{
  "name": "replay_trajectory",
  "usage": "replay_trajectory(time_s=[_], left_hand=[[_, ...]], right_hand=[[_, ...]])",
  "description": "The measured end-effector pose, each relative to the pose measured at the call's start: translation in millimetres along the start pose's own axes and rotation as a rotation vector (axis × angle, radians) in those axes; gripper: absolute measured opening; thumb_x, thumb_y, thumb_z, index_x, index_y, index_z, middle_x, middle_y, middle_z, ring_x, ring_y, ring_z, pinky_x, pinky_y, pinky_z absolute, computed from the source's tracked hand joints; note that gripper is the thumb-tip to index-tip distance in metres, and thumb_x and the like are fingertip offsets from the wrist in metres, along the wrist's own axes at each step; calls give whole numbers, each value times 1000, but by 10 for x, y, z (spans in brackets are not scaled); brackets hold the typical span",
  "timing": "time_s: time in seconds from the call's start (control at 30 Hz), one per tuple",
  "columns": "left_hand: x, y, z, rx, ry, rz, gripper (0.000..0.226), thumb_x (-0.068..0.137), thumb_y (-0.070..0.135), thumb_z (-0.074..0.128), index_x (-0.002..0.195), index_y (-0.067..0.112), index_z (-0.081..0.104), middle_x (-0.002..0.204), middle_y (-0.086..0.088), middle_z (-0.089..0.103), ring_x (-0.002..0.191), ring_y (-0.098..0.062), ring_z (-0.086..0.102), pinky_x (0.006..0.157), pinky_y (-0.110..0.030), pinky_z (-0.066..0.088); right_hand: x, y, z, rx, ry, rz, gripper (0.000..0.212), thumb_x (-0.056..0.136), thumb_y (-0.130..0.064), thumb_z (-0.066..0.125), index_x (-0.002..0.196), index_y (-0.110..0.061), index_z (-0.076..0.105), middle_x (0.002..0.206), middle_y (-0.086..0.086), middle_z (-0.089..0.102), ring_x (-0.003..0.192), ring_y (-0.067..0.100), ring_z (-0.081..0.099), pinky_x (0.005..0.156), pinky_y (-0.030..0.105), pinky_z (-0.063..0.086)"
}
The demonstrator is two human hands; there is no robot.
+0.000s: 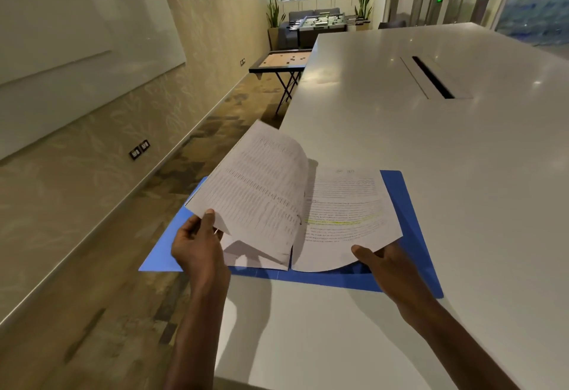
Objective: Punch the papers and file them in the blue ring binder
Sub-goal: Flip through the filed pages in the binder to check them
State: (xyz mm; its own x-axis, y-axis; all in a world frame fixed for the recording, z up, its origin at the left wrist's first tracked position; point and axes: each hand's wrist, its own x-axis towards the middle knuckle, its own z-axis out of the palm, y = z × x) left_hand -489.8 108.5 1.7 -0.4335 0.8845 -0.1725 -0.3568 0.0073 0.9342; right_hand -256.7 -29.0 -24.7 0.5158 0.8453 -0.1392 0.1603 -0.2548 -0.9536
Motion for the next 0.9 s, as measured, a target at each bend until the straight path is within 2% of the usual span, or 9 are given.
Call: replay_trajectory(time_s=[0.07, 0.2, 0.33, 0.47, 0.6, 0.63, 0.7, 0.8, 0.9], left_hand=[[35, -33, -81, 25, 18, -7, 18, 89, 15, 70, 106, 11, 66, 104, -5, 72, 94, -16, 71, 86, -33, 57], [102, -129, -211, 96, 77, -33, 20, 88, 15, 71, 106, 12, 65, 104, -5, 71, 93, -18, 70, 83, -33, 58], [144, -215, -311, 188, 114, -78, 19, 85, 15, 73, 103, 14, 67, 102, -7, 72, 88, -23, 71, 83, -42, 59], [125, -245, -371, 261, 120, -67, 24, 85, 9, 71, 108, 8, 66, 101, -11, 72, 67, -17, 64, 59, -30, 54], [151, -269, -394, 313, 103, -67, 32, 82, 1, 72, 112, 6, 63, 108, -16, 70, 67, -20, 62, 54, -27, 49], [147, -267, -386, 310, 96, -67, 38, 80, 0, 73, 115, 8, 61, 111, -15, 69, 75, -24, 65, 57, -30, 52], [118, -249, -345, 297, 94, -78, 57, 78, 2, 77, 127, 14, 52, 123, -9, 61, 98, -29, 65, 76, -38, 56], [31, -211, -253, 430, 116, -36, 83, 75, 18, 83, 142, 21, 34, 146, -11, 38, 127, -30, 47, 99, -44, 44], [-131, -166, -138, 639, 91, 184, 86, 75, 24, 83, 145, 19, 33, 150, -12, 34, 138, -32, 33, 112, -49, 32]], right_hand=[[-11, -9, -2, -4, 7, -10, 43, 92, -15, 62, 130, -25, 45, 109, -5, 61, 88, 2, 58, 60, 7, 42], [-11, 13, 19, -16, 8, -14, 48, 90, -16, 64, 134, -23, 45, 112, -3, 63, 97, 9, 61, 64, 11, 44], [-12, 25, 22, -15, 12, -22, 50, 89, -16, 65, 135, -21, 45, 111, -3, 64, 94, 6, 60, 65, 12, 46], [-16, 28, 21, -8, 12, -13, 49, 89, -15, 66, 133, -22, 44, 106, -4, 63, 89, 6, 61, 56, 7, 49], [-12, 18, 24, -15, 17, -8, 50, 89, -14, 66, 134, -22, 43, 100, -10, 61, 82, 6, 63, 54, 8, 48], [-13, 17, 24, -12, 17, -9, 50, 90, -14, 65, 134, -22, 43, 99, -10, 61, 81, 6, 63, 53, 7, 48], [-18, 14, 25, -7, 17, -11, 50, 90, -15, 65, 134, -23, 43, 100, -10, 61, 82, 5, 62, 53, 7, 48], [-31, 8, 32, -2, 26, -19, 52, 91, -19, 63, 138, -24, 41, 106, -9, 60, 86, 3, 60, 55, 6, 49], [-29, -2, 39, 13, 26, -33, 53, 94, -27, 59, 142, -27, 37, 111, -8, 60, 89, 5, 61, 57, 9, 49]])
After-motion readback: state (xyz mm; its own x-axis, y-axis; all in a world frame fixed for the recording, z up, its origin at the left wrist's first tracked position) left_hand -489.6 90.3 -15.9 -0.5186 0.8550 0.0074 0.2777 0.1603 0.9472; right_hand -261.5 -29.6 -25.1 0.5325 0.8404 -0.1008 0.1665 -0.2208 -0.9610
